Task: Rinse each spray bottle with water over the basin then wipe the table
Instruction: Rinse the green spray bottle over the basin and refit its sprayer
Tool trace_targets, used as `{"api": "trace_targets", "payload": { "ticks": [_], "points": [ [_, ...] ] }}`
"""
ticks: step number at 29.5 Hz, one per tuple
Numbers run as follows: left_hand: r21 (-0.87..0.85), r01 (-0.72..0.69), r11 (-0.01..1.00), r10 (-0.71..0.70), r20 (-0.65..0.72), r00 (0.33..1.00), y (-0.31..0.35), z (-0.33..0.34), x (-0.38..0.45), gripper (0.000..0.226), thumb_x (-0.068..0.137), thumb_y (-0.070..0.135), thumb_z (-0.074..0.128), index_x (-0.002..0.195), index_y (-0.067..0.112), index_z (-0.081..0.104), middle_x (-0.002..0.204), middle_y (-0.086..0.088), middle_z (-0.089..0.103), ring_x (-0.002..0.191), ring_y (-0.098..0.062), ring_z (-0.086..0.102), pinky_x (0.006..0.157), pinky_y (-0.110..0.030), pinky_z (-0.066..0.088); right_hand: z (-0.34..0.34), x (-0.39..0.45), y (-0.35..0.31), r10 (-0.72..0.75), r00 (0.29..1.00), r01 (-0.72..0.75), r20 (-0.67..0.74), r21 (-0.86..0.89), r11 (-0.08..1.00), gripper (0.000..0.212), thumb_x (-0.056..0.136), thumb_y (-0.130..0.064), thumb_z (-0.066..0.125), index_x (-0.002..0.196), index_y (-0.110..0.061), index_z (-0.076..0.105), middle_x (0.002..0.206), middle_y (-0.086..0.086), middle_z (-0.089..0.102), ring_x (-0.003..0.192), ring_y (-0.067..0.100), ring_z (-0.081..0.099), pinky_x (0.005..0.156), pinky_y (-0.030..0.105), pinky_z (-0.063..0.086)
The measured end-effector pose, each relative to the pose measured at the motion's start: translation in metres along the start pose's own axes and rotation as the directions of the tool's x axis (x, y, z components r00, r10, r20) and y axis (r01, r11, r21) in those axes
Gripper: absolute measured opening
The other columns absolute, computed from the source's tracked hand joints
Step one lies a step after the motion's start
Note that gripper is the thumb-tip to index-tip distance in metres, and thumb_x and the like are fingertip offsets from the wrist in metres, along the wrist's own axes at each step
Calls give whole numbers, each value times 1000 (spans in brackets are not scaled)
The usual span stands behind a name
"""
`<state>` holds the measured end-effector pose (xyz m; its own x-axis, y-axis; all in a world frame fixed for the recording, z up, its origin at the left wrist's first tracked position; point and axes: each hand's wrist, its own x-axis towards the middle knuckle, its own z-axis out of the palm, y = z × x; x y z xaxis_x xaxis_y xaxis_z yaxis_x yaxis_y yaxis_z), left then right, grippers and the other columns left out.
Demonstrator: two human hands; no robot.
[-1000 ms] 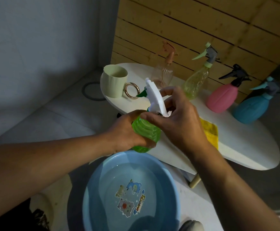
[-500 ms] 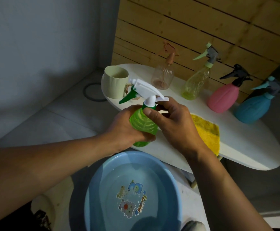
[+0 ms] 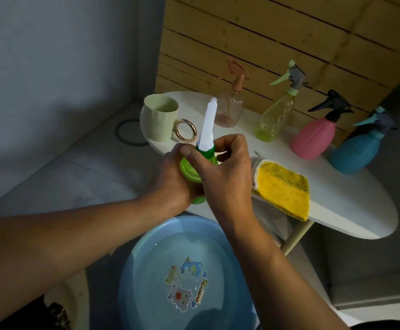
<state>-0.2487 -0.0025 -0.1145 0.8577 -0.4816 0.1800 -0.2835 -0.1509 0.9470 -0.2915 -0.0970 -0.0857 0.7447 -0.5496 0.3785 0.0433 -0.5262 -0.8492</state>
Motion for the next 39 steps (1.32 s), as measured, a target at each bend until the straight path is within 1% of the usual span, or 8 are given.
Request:
{"api": "trace_targets", "payload": {
  "ticks": [7,9,12,15,19,23,33,39],
  "points": [
    [-144,60,988,-75,-106,991,9,-2,8,25,104,20,45,89,7,61,66,-14,60,63,-21,69,51,-24,54,-7,-2,1,-14,998,13,68,6,1000,38,81,-54,77,105,-32,58,101,-13,63,85,8,60,70,31,54],
    [-18,0,1000,-2,-122,993,-4,0,13,11,92,16,66,100,9,63,82,-15,69,78,-26,74,61,-34,59,-12,5,3,-21,997,20,81,5,1000,32,83,-47,79,104,-30,62,100,-11,65,78,8,60,67,29,52],
    [105,37,994,-27,-96,995,-4,4,27,74,53,43,83,121,23,60,108,3,70,102,-18,69,88,-35,57,-30,27,2,-65,986,69,154,-18,997,24,85,-39,79,102,-26,68,95,-10,68,71,5,55,62,15,43],
    [90,133,987,-124,-100,987,4,8,46,90,38,56,90,120,35,57,108,11,71,102,-15,70,87,-42,60,-43,51,10,-108,962,121,249,-36,992,22,89,-38,74,107,-26,71,98,-8,70,76,11,59,68,24,49],
    [129,107,986,-97,-79,992,9,25,75,94,36,61,95,118,38,56,108,12,72,101,-13,71,84,-44,61,-59,79,34,-109,952,75,286,128,989,25,91,-33,72,112,-21,74,102,6,73,83,39,62,77,50,55],
    [126,122,984,-110,-98,989,9,43,82,93,44,53,97,123,31,55,111,10,70,102,-15,68,88,-44,59,-62,88,48,9,946,-97,324,257,962,22,95,-12,69,115,-4,72,92,13,72,72,9,65,66,20,50],
    [222,154,963,-147,-46,988,-3,56,104,114,33,81,87,130,36,50,120,5,62,108,-14,64,93,-41,58,-63,116,80,-9,921,-125,391,317,940,30,96,-30,66,124,-16,70,128,20,63,115,31,66,101,50,54],
    [270,130,954,-176,153,972,-5,31,101,78,59,43,96,125,43,55,114,12,67,103,-5,66,93,-38,58,-68,120,82,-57,899,-53,433,240,969,36,97,-37,61,126,-16,68,129,13,64,117,36,62,102,56,50]
  ]
}}
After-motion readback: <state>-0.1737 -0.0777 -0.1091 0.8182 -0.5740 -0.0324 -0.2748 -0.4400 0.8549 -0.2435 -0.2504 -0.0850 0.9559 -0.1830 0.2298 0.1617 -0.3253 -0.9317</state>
